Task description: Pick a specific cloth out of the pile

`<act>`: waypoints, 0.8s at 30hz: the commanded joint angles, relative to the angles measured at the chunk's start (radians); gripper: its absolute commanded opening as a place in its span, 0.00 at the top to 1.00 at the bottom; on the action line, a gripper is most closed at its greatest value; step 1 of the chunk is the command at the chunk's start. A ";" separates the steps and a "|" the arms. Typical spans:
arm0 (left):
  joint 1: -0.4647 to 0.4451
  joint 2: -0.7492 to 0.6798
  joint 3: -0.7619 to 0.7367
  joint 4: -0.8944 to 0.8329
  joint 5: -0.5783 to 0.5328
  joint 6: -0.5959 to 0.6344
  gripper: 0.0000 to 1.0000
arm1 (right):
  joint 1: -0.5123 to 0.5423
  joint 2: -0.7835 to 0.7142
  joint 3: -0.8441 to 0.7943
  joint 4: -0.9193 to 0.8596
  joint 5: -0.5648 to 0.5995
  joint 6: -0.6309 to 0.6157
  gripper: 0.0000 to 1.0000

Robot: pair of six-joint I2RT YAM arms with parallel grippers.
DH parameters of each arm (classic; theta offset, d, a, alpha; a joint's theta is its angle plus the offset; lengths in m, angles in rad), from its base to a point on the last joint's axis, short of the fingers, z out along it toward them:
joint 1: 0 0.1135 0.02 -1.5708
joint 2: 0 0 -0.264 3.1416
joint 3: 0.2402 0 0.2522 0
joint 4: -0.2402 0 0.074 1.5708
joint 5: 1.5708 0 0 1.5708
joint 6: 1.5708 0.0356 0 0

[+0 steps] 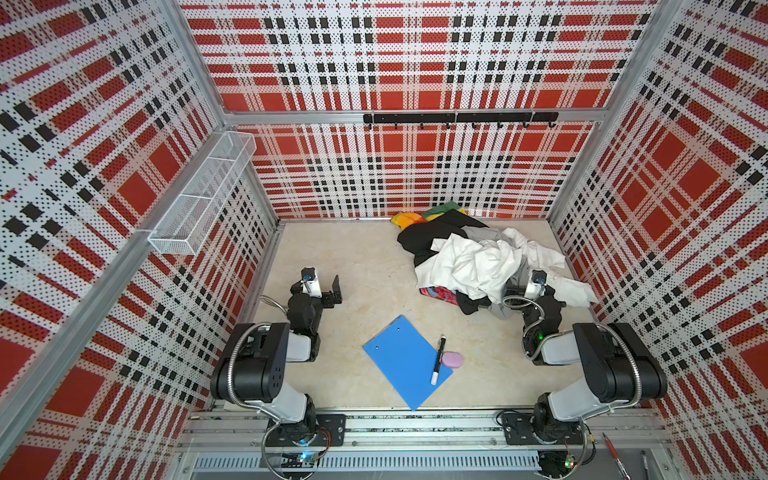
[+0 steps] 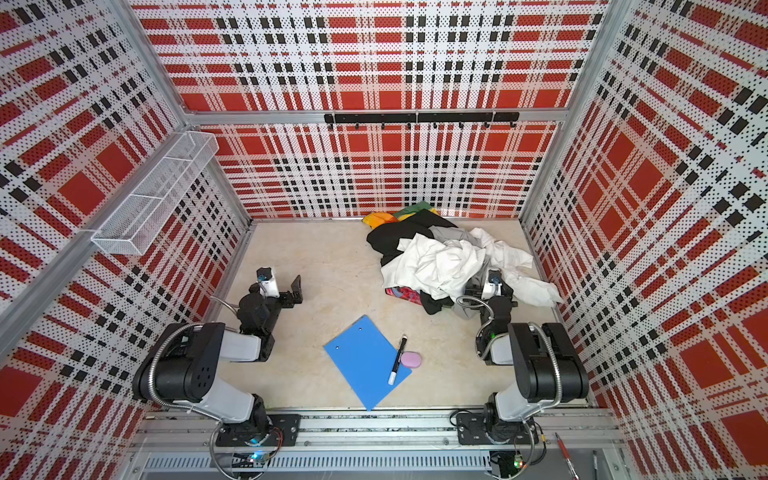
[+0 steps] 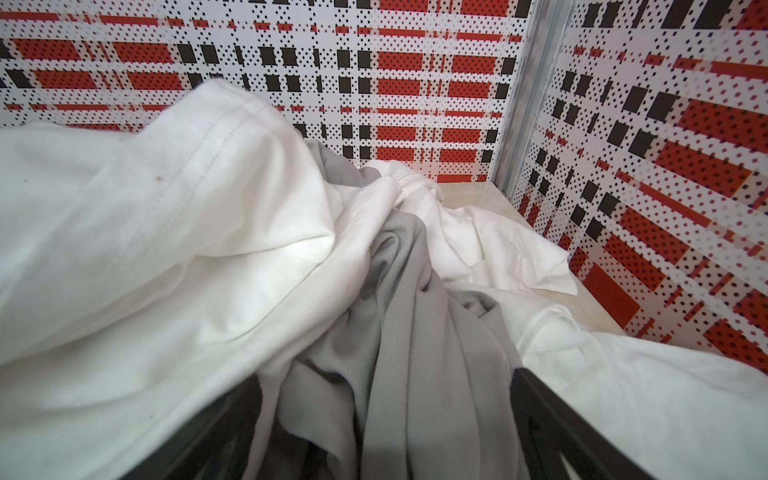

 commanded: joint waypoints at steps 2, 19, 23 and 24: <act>-0.001 0.007 0.003 0.029 0.001 -0.004 0.01 | 0.000 0.004 0.013 0.045 0.001 0.008 0.00; 0.029 0.007 -0.006 0.044 0.044 -0.027 0.01 | -0.001 0.005 0.017 0.041 0.003 0.007 0.00; 0.034 0.006 -0.015 0.059 0.059 -0.028 0.01 | -0.001 0.004 0.013 0.047 0.006 0.007 0.00; 0.038 0.004 -0.017 0.066 0.063 -0.030 0.01 | 0.000 0.002 0.010 0.052 0.006 0.008 0.00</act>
